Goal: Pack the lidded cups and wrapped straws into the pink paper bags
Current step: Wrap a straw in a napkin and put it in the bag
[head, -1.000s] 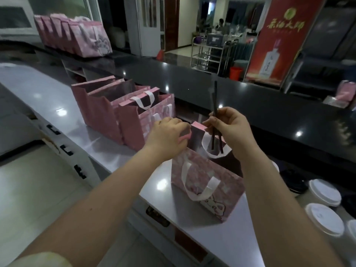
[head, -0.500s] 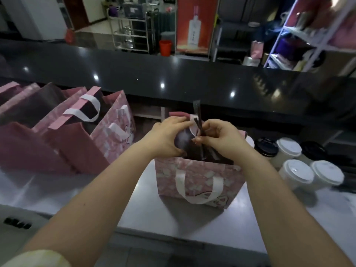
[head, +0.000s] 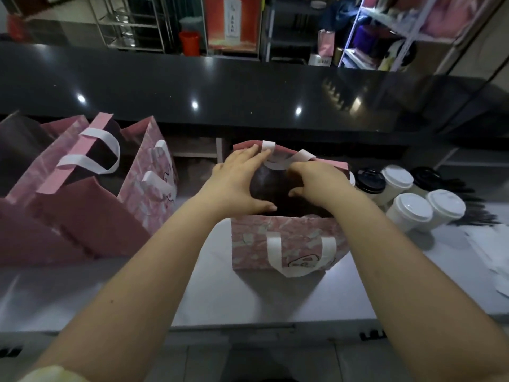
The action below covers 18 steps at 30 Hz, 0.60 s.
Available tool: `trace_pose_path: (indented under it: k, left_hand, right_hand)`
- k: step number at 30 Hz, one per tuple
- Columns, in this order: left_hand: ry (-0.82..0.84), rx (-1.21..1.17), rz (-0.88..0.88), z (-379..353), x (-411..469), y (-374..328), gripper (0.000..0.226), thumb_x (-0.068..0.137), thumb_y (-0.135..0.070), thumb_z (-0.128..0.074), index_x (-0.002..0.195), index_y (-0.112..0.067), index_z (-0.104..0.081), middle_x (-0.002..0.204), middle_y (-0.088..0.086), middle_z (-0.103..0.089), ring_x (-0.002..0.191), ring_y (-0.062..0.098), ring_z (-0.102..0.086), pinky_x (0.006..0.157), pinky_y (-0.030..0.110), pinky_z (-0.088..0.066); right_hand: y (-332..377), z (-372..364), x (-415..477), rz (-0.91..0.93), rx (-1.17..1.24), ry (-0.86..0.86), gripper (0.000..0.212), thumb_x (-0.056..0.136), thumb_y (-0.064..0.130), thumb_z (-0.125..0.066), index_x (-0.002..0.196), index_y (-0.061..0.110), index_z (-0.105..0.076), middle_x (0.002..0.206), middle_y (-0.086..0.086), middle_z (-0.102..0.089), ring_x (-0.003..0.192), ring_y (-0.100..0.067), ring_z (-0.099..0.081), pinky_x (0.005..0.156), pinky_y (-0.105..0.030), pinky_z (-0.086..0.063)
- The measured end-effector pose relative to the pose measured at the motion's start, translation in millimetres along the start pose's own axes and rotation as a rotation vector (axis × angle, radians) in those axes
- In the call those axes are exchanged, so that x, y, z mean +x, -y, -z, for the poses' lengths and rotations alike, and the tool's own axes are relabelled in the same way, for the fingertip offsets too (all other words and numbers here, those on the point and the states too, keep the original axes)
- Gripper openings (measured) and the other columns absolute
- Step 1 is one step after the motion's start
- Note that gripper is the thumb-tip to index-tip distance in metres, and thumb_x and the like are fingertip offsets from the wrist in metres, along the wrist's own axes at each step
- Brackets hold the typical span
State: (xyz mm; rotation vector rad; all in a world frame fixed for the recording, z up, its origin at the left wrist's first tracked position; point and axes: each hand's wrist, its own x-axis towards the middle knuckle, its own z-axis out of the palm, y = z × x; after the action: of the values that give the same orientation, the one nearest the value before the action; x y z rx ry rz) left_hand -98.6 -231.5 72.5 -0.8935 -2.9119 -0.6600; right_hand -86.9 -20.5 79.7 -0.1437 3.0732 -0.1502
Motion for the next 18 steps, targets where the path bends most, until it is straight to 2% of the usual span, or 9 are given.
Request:
trace_pose_path:
  k: [4,7,11,14,18]
  left_hand:
    - [-0.1,0.13,-0.023,1.1,-6.3,-6.6,0.088,0.078,-0.058,-0.067,0.15,-0.033,-0.024,0.157,-0.004,-0.027,0.144,0.022,-0.019,0.111,0.048,-0.023]
    - [-0.193,0.145,-0.047,3.3,-8.9,-15.3,0.065,0.085,-0.049,-0.061,0.144,-0.031,-0.038,0.144,-0.004,-0.045,0.135,0.024,-0.031,0.106,0.047,-0.028]
    - [-0.231,0.147,-0.054,8.0,-6.8,-35.6,0.05,0.089,-0.042,-0.058,0.137,-0.029,-0.048,0.134,-0.002,-0.054,0.129,0.024,-0.039,0.103,0.045,-0.03]
    - [-0.252,0.149,-0.082,11.6,-2.9,-55.0,0.043,0.091,-0.039,-0.056,0.132,-0.029,-0.054,0.129,-0.002,-0.057,0.125,0.024,-0.042,0.101,0.044,-0.031]
    - [-0.257,0.144,-0.13,7.3,0.3,-97.8,0.039,0.091,-0.037,-0.055,0.129,-0.029,-0.057,0.125,-0.003,-0.057,0.122,0.023,-0.044,0.098,0.041,-0.03]
  right_hand:
    - [9.1,9.3,-10.0,-0.038,0.122,0.012,0.045,0.082,0.031,-0.073,0.125,0.031,-0.056,0.12,0.0,-0.061,0.105,-0.023,-0.059,0.083,-0.038,-0.052]
    - [13.7,14.5,-26.8,-0.048,0.265,-0.046,0.039,0.082,0.027,-0.073,0.119,0.035,-0.061,0.115,0.006,-0.06,0.1,-0.017,-0.058,0.079,-0.034,-0.051]
    - [18.1,23.2,-52.4,-0.095,0.408,-0.085,0.034,0.085,0.025,-0.071,0.116,0.037,-0.062,0.104,0.012,-0.067,0.095,-0.008,-0.061,0.084,-0.034,-0.054]
    - [12.8,32.3,-71.0,-0.126,0.392,-0.198,0.029,0.086,0.022,-0.068,0.112,0.034,-0.064,0.098,0.015,-0.067,0.093,-0.007,-0.062,0.085,-0.037,-0.054]
    - [-12.8,43.6,-106.7,-0.21,0.285,-0.323,0.028,0.087,0.021,-0.064,0.112,0.033,-0.063,0.109,0.01,-0.064,0.099,-0.015,-0.059,0.083,-0.041,-0.052]
